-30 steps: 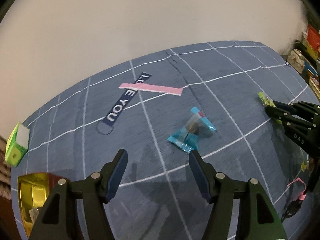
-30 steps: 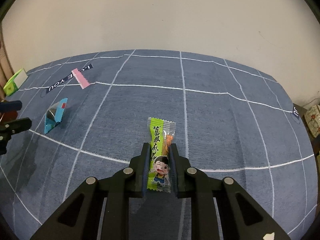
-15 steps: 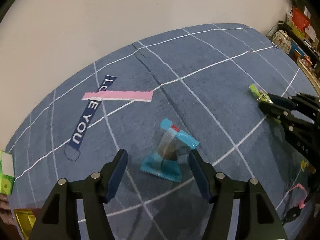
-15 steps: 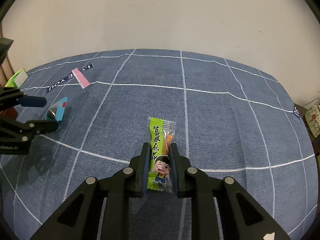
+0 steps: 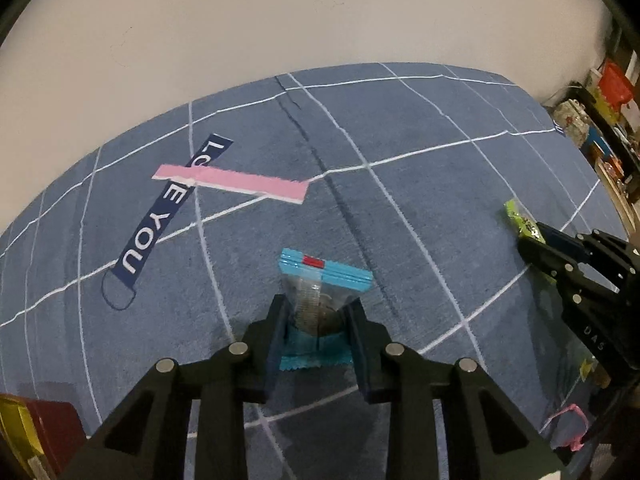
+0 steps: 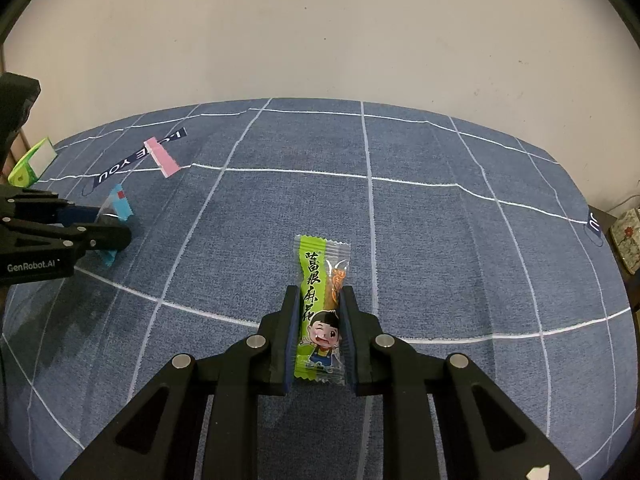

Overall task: Organize snacks
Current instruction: 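Grasp the blue wrapped candy with the left tool while the right tool holds the green candy, then carry the blue candy into the gold tin and open the left tool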

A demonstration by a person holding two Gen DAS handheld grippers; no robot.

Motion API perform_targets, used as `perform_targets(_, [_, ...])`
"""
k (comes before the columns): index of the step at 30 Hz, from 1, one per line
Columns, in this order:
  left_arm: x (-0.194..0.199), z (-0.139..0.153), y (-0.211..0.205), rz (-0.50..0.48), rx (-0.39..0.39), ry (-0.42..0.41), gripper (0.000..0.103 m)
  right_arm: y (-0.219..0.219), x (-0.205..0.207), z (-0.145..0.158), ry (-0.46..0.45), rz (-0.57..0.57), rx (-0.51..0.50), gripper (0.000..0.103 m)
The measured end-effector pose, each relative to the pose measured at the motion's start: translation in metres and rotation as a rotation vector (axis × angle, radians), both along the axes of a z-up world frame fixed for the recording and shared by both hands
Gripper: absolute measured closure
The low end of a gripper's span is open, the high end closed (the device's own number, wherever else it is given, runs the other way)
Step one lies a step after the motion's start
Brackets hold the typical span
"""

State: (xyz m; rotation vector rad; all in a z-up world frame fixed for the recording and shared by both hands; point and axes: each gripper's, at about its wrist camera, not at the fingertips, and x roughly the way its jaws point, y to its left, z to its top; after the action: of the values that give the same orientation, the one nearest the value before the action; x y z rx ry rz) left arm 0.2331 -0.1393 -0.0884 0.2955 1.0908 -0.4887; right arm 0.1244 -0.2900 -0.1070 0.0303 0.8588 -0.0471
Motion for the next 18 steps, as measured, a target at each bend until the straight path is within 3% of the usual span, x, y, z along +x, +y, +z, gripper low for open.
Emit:
perform_targets(10, [-0.012,0.021,0.018,0.067,-0.019,-0.02,0.075,0.0,0.0,0.0,0.0,0.0,-0.003,0.085])
perform_targets(18, [-0.03,0.038,0.029,0.121,0.011,-0.011,0.075,0.001,0.0,0.0,0.0,0.001,-0.005,0.085])
